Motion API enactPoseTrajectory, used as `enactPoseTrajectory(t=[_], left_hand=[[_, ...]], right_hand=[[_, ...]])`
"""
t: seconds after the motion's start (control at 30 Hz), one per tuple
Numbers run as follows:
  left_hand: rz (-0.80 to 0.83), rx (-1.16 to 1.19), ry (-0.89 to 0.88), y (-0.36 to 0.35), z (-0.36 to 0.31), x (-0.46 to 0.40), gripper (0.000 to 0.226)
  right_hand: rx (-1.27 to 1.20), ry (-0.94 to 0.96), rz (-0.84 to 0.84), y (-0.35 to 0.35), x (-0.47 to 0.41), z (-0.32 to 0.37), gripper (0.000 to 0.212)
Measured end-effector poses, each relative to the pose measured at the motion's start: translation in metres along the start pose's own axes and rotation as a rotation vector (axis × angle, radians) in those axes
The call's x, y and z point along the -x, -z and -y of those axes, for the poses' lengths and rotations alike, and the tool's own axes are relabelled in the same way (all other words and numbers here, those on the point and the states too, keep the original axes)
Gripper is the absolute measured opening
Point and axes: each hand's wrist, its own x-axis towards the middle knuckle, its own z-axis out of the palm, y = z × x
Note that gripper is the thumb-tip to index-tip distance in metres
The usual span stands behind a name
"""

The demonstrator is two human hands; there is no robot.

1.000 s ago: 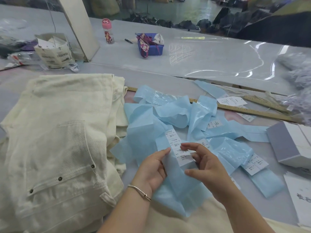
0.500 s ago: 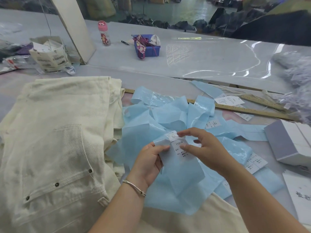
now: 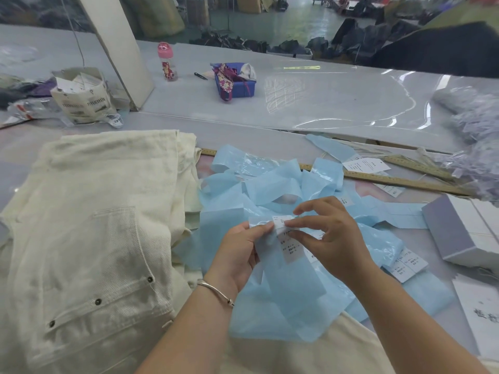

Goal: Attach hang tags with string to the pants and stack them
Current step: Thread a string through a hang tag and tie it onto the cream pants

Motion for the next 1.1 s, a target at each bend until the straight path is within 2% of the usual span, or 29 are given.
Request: enactPoseTrajectory(t=[0.17, 0.5, 0.73, 0.83, 0.9, 1.0, 1.1], left_hand=[[-0.002, -0.040, 0.006, -0.001, -0.001, 0.001, 0.029], [-0.069, -0.250, -0.039, -0.001, 0.003, 0.000, 0.019], [-0.196, -0.290, -0.028, 0.001, 0.002, -0.009, 0.013], [-0.277, -0.299, -0.043, 0.002, -0.006, -0.016, 0.004], [-0.363, -0.347, -0.095, 0.007, -0.014, -0.023, 0.012], [-0.521, -0.561, -0.248, 0.017, -0.023, -0.031, 0.013], [-0.601, -0.779, -0.296, 0.015, -0.024, -0.026, 0.025]], right_hand=[[0.009, -0.016, -0.005, 0.000, 0.001, 0.002, 0.007], [-0.019, -0.144, 0.109, -0.007, 0.008, 0.003, 0.011], [-0.083, -0.156, 0.163, -0.001, 0.016, 0.015, 0.012], [-0.203, -0.179, 0.100, 0.014, 0.030, 0.023, 0.022], [-0.308, -0.208, 0.024, 0.025, 0.040, 0.026, 0.023], [-0.480, -0.283, -0.088, 0.042, 0.052, 0.025, 0.010], [-0.570, -0.449, -0.173, 0.055, 0.064, 0.015, 0.017]])
